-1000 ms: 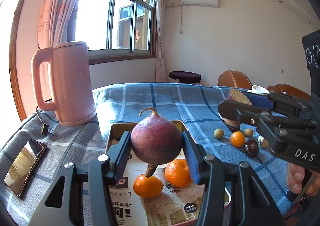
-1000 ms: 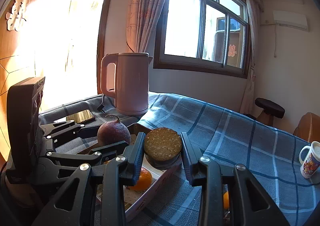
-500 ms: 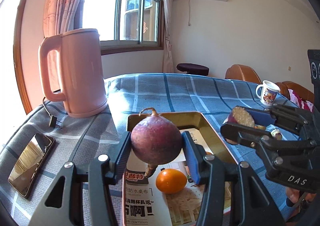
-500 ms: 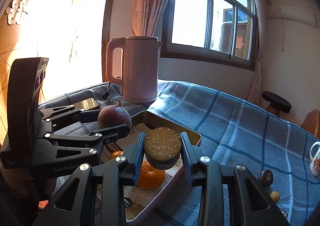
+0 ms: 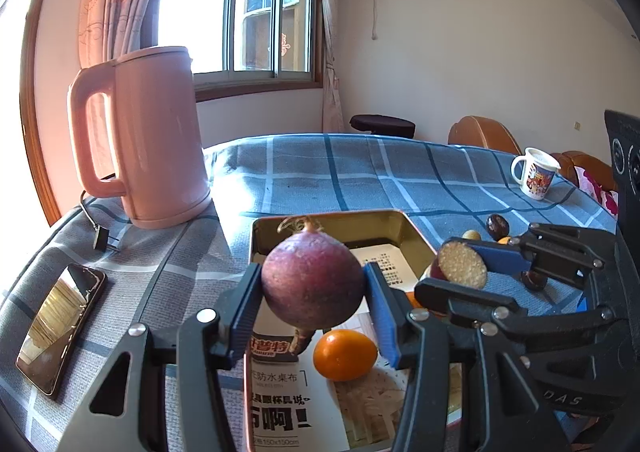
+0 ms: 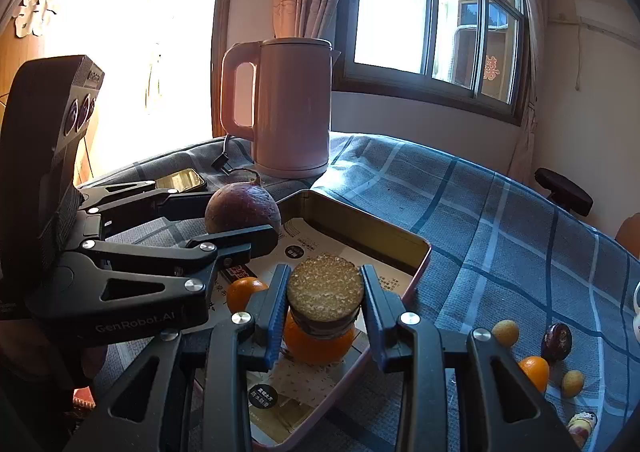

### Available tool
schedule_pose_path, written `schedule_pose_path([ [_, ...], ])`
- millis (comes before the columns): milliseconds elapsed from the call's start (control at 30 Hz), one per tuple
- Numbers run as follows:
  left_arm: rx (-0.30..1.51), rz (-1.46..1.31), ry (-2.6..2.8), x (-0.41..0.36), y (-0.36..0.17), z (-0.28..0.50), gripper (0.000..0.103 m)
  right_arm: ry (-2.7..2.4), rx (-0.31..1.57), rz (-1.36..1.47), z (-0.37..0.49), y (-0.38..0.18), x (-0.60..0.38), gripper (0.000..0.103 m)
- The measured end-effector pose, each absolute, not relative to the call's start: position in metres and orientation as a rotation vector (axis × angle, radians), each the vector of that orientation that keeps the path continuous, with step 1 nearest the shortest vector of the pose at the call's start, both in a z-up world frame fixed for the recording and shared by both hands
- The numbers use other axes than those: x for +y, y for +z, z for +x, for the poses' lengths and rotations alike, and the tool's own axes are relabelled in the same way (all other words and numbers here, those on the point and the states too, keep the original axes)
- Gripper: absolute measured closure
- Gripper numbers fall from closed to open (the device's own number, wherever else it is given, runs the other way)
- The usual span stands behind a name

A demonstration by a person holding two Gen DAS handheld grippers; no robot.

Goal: Organize fruits
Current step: 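Carry the passion fruit over the pink tin while the right tool carries the fruit half, then open the right tool over the tin while the left tool releases the passion fruit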

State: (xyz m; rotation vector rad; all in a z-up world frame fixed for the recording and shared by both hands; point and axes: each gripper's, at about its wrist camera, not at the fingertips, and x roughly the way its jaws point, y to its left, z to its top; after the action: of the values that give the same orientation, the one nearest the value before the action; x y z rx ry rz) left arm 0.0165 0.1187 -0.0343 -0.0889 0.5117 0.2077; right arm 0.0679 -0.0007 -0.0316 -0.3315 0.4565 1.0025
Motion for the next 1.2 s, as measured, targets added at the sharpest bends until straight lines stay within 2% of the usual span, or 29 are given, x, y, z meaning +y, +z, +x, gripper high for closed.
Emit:
schedule_pose_path([
  [733,0.612,-0.09,0.189,0.122,-0.047,0.026,0.05,1.026,0.532,-0.374,0.07,-0.046,0.01,0.066],
  [800,0.61,-0.09,0.203,0.123,-0.047,0.024,0.05,1.028,0.545,-0.38,0.071,-0.047,0.011,0.063],
  [867,0.605,-0.094,0.209,0.124,-0.047,0.022,0.049,1.026,0.544,-0.376,0.071,-0.047,0.011,0.054],
  [933,0.582,-0.098,0.212,0.125,-0.044,0.018,0.044,1.033,0.536,-0.368,0.07,-0.046,0.008,0.045],
  [1000,0.545,-0.102,0.216,0.123,-0.037,0.012,0.032,1.027,0.522,-0.363,0.068,-0.045,0.005,0.044],
  [1167,0.444,-0.112,0.206,0.111,-0.016,0.002,0.016,0.977,0.468,-0.34,0.066,-0.036,-0.02,0.044],
  [1200,0.432,-0.111,0.198,0.107,-0.013,0.002,0.015,0.96,0.458,-0.331,0.067,-0.033,-0.029,0.043],
])
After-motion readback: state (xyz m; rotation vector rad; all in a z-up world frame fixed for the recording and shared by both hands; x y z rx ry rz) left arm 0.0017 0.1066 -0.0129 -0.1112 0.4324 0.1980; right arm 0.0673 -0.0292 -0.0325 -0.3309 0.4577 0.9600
